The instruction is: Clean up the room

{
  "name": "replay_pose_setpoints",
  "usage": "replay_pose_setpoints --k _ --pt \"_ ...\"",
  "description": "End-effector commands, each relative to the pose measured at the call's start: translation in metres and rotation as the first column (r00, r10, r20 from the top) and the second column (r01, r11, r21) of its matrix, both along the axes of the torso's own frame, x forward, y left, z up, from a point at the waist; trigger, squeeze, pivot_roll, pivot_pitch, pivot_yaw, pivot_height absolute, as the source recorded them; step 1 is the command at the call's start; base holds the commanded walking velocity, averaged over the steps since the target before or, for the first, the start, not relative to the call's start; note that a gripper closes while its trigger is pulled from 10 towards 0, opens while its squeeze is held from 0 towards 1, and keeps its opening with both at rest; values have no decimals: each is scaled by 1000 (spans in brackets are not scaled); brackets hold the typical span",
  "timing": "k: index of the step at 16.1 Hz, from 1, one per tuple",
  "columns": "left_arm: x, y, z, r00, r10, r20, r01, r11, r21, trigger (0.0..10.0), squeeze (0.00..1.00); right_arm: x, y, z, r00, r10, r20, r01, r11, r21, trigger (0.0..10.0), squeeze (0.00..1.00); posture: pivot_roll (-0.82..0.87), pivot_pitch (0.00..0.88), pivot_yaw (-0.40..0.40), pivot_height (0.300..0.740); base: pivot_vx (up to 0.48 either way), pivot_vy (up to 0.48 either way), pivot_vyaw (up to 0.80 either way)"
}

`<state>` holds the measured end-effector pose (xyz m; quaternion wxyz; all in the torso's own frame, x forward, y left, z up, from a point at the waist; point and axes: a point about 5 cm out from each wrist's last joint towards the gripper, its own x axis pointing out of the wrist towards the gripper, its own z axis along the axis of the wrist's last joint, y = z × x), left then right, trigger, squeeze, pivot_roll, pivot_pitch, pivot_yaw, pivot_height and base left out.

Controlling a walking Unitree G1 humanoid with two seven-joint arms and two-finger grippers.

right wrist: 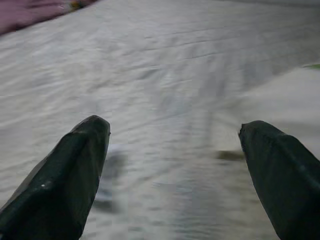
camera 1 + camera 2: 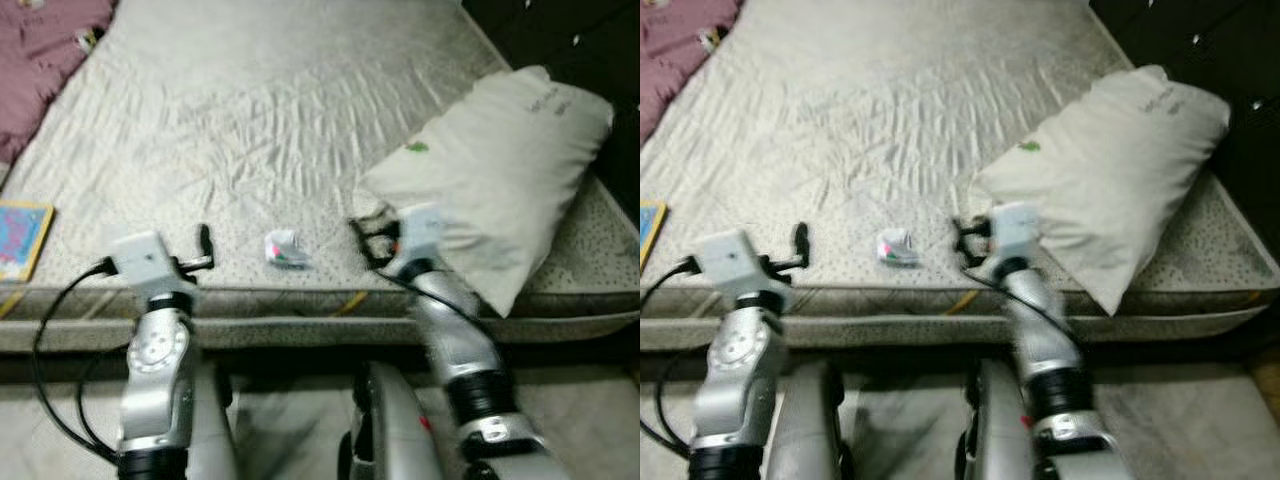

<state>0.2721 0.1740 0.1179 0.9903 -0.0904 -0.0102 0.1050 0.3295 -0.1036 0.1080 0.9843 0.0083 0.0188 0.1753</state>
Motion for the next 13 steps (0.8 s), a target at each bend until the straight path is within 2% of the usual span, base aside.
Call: replay_pose_setpoints --k 1,4,13 --pt "-1 -1 -1 1000 -4 -7 4 1000 -10 10000 0 1 -6 -1 1000 -10 -8 10 1000 -6 10000 0 84 107 -41 557 0 0 0" --pt "-1 -2 -2 1000 -9 -10 9 1000 -14 10000 0 0 -6 -2 1000 -11 -11 11 1000 -4 10000 0 84 106 -40 557 0 0 0" --pt "-1 -5 -3 999 -32 -12 32 999 -38 10000 0 0 -7 -4 1000 -8 -24 8 1000 -10 10000 0 82 95 -42 557 0 480 0"
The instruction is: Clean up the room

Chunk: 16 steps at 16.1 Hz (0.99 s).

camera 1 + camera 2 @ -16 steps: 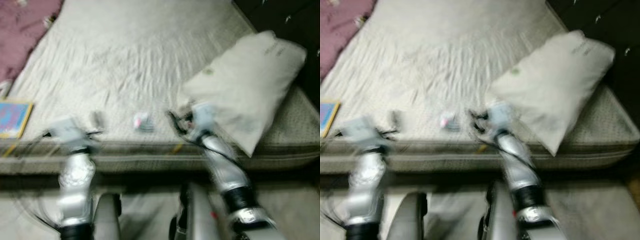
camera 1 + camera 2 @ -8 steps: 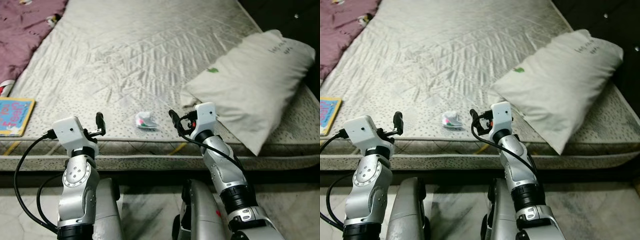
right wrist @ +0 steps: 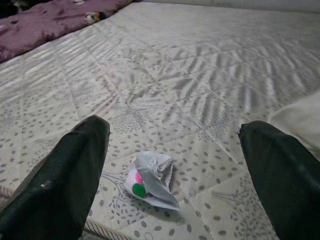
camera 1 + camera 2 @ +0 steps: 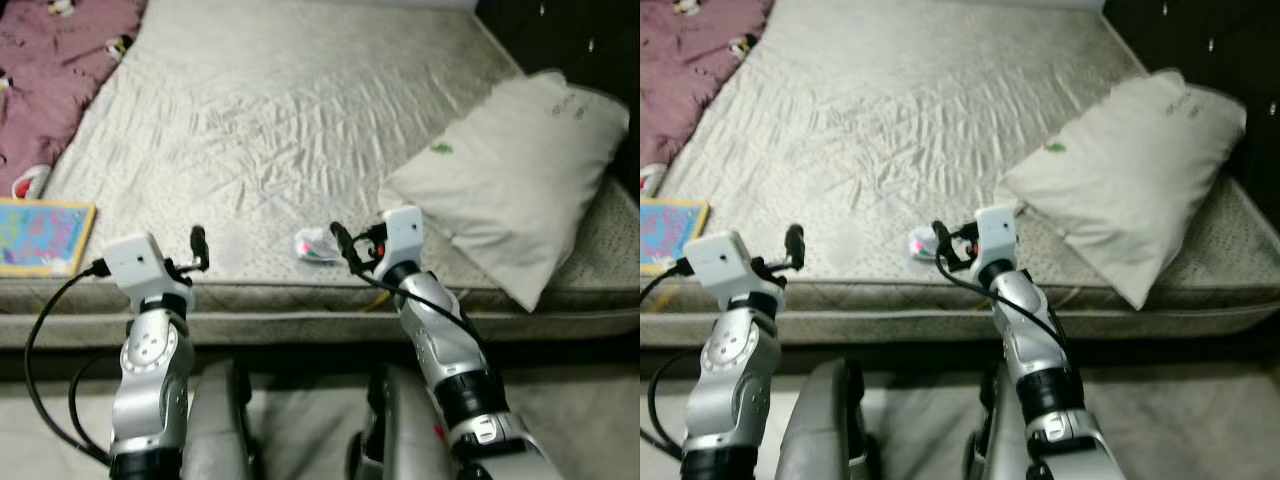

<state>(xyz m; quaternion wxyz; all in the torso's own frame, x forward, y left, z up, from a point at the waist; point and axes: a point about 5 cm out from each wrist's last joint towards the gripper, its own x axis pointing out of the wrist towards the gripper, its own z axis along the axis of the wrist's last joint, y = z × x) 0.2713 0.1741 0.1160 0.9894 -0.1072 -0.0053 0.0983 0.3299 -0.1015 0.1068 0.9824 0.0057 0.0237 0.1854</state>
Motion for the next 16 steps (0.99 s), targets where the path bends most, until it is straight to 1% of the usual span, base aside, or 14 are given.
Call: replay_pose_setpoints --k 1,2,3,6,9,10,11,12,14,16 --pt "0 -6 0 1000 -15 6 15 1000 -23 10000 0 0 -9 -3 999 -27 -17 27 1000 -4 10000 0 83 93 -43 557 0 480 0" --pt "0 -6 1 1000 -10 7 11 1000 -25 10000 0 0 -9 -4 1000 -25 -17 25 1000 -4 10000 0 83 93 -43 557 0 289 0" --pt "0 -6 1 1000 -17 9 17 1000 -10 10000 0 0 -9 -4 1000 -21 -18 21 1000 -6 10000 0 83 92 -44 557 0 0 0" --pt "0 -6 0 1000 -17 -1 17 1000 -16 10000 0 -1 -7 -5 1000 -13 -23 13 1000 -13 10000 0 85 93 -43 557 0 0 0" --pt "0 -5 0 1000 -7 -2 7 1000 -16 10000 0 -1 -7 -6 1000 -5 -26 5 1000 -10 10000 0 86 94 -42 522 0 0 0" --pt "-1 -2 0 1000 15 -5 -15 1000 -7 10000 0 -2 -6 -7 999 1 -35 -2 1000 -13 10000 0 89 105 -43 522 0 0 0" --pt "-3 0 0 1000 27 -10 -27 1000 6 10000 0 -3 -6 -9 999 8 -46 -8 1000 -17 10000 0 94 111 -44 522 0 0 0" --pt "-6 3 -2 999 43 -27 -43 999 23 10000 0 -1 -5 -10 999 20 -50 -22 999 -39 10000 0 103 125 -45 522 0 0 0" --pt "-12 5 -2 998 49 -30 -48 999 18 10000 0 3 -2 -11 997 42 -58 -46 996 -74 10000 0 128 151 -48 522 0 0 0" --pt "-24 10 -2 997 55 -45 -55 998 21 10000 0 14 4 -9 996 69 -54 -75 990 -119 10000 0 164 184 -48 522 0 0 0"
